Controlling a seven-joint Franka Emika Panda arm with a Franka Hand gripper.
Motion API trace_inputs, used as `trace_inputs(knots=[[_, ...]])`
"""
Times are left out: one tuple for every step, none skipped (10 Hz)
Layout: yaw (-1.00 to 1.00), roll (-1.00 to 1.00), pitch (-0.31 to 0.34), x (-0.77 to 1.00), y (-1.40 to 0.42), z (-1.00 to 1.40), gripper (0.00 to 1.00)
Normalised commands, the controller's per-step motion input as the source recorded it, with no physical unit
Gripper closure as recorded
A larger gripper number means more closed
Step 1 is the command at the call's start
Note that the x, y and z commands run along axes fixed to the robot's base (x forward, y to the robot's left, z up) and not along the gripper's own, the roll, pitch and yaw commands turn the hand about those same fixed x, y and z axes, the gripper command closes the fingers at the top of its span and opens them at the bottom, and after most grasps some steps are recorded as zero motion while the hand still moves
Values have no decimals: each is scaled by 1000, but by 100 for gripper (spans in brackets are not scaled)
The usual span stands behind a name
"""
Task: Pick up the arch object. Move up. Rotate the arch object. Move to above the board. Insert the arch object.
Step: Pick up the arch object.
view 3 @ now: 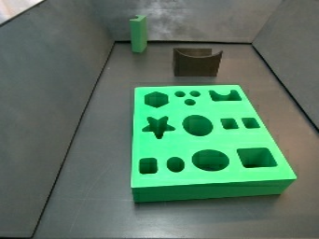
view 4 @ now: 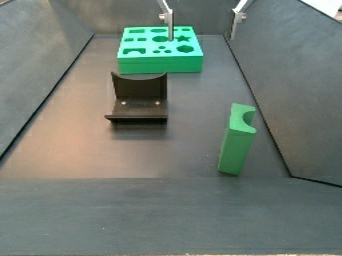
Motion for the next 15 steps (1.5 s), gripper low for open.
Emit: trace_inputs(knots=[[-566, 39, -71, -106, 363, -423, 0], [-386, 63, 29, -17, 629, -880, 0], [-354, 76, 37, -57, 654, -906, 0], [-374, 37, 50, -94, 666, -940, 0], [-360, 14, 44, -191, 680, -937, 0], [-377, 4, 23, -249, 660, -897, 0], [-391, 0, 0, -357, 620, -794, 0], [-440, 0, 0, -546, 526, -646, 0], [-377, 0, 0, -503, 529, -206, 0], [-291, -129, 0, -174, 374, -263, 0], [-271, -120, 0, 0, 177, -366, 0], [-334, -144, 13, 0, 386, -91, 0], [-323, -179, 89, 0, 460, 37, 0], [-326, -204, 54, 23, 397, 0, 0], [-291, -127, -74, -40, 151, -697, 0]])
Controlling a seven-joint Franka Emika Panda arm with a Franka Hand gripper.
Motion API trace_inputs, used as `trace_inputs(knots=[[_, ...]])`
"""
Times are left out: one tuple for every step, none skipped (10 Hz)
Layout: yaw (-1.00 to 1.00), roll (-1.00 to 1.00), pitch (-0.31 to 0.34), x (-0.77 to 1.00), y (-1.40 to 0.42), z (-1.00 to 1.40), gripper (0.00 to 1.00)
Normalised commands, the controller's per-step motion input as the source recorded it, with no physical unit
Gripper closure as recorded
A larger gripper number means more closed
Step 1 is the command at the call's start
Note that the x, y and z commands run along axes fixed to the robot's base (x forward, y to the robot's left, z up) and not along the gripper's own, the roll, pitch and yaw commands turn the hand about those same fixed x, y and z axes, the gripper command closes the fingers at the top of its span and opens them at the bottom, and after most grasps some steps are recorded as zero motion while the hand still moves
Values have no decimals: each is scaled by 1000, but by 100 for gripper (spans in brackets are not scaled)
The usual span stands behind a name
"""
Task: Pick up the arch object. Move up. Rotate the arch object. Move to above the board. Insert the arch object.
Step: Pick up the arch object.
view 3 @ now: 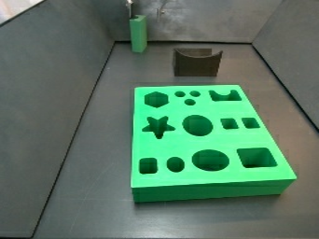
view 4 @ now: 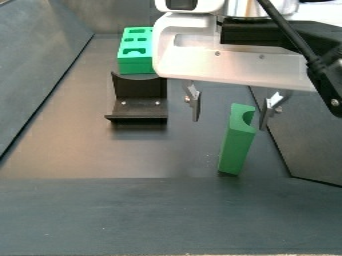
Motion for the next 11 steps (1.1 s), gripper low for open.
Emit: trace_inputs(knots=[[-157, -101, -147, -43, 0, -797, 0], [-63, -164, -89, -17, -71, -620, 0], [0, -134, -66, 0, 0, -569, 0], [0, -36, -67, 0, 0, -631, 0], [0, -173, -114, -46, 106, -197, 0], [0, 39, 83, 74, -43, 0, 0], [0, 0, 16, 0, 0, 0, 0], [0, 0, 0, 0, 0, 0, 0], [0, 0, 0, 0, 0, 0, 100], [0, 0, 0, 0, 0, 0, 100], [0, 0, 0, 0, 0, 0, 100]])
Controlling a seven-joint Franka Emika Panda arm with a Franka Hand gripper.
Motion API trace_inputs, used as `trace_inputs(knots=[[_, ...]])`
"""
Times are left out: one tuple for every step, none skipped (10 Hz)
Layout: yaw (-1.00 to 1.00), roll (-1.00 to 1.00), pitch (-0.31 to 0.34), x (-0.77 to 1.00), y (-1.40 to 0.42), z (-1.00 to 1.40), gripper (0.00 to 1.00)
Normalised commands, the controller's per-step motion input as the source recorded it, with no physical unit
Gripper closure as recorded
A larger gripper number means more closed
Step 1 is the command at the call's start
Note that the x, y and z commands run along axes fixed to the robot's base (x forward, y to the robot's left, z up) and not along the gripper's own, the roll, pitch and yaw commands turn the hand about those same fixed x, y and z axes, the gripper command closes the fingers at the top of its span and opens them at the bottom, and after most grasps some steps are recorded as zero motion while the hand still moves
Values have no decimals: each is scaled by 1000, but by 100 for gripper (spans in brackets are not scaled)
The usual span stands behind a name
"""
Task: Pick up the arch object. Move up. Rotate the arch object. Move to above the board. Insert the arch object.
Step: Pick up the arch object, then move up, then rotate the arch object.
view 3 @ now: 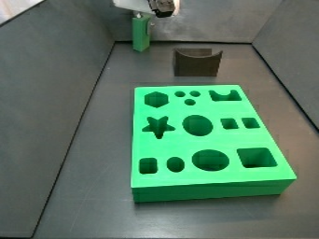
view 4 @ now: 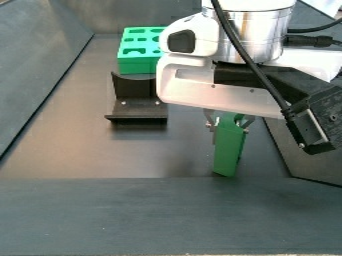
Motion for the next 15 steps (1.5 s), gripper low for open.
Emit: trace_inputs(knots=[[0, 0, 0, 0, 0, 0, 100], [0, 0, 0, 0, 0, 0, 100], [0, 0, 0, 0, 0, 0, 100], [0, 0, 0, 0, 0, 0, 100], [0, 0, 0, 0, 0, 0, 100], [0, 0, 0, 0, 0, 0, 100], [0, 0, 0, 0, 0, 0, 100], [0, 0, 0, 0, 0, 0, 100], [0, 0, 0, 0, 0, 833, 100], [-21, 10, 8, -34, 79, 831, 100], [-40, 16, 44, -65, 66, 677, 100], [-40, 24, 54, -59, 48, 584, 100], [-33, 38, 60, -42, 35, 381, 100], [0, 0, 0, 9, -1000, 888, 100], [26, 9, -2, 12, -1000, 833, 100]])
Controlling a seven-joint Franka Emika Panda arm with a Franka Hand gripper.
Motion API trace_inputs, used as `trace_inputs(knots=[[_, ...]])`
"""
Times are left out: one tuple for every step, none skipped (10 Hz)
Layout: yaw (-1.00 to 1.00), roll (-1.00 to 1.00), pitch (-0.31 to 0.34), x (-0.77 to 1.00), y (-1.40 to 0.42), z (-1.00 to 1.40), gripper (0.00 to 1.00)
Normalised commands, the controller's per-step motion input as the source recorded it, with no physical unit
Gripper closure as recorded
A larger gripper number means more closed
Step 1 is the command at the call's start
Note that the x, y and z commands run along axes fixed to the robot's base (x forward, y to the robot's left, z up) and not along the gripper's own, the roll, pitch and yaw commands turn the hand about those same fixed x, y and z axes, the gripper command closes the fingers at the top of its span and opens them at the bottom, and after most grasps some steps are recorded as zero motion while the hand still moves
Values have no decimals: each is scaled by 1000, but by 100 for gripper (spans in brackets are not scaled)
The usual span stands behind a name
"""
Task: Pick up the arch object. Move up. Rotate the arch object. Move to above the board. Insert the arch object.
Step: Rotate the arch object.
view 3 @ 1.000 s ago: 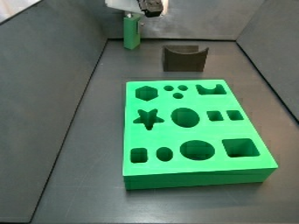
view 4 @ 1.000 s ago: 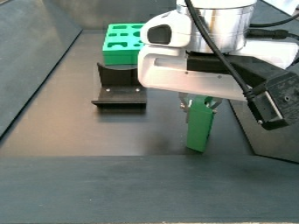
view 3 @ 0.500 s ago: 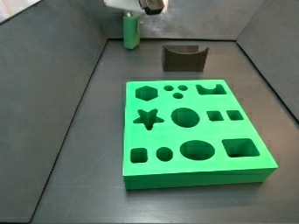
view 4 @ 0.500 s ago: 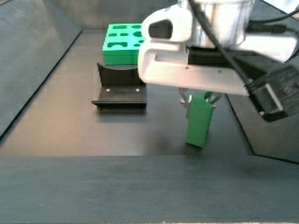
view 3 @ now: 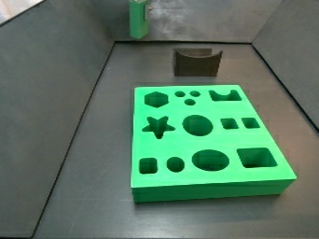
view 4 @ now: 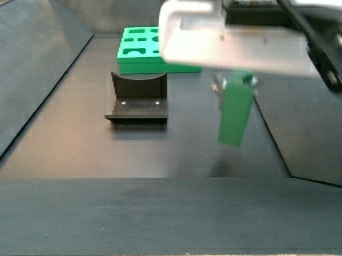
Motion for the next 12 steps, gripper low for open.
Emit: trace_inputs(knots=[[32, 28, -7, 3, -1000, 851, 100], [29, 72, 2, -6, -1000, 877, 100], [22, 110, 29, -6, -1000, 901, 100], [24, 129, 48, -10, -1000, 915, 100], [25, 127, 51, -13, -1000, 931, 100], [25, 109, 44, -18, -1000, 949, 100], [21, 101, 36, -24, -928, 907, 100], [22, 97, 32, -23, -634, 669, 100], [24, 91, 35, -15, -415, 485, 100], [21, 77, 44, -4, -192, 301, 100], [-1000, -118, -48, 0, 0, 0, 100], [-1000, -125, -45, 18, -6, -69, 100]])
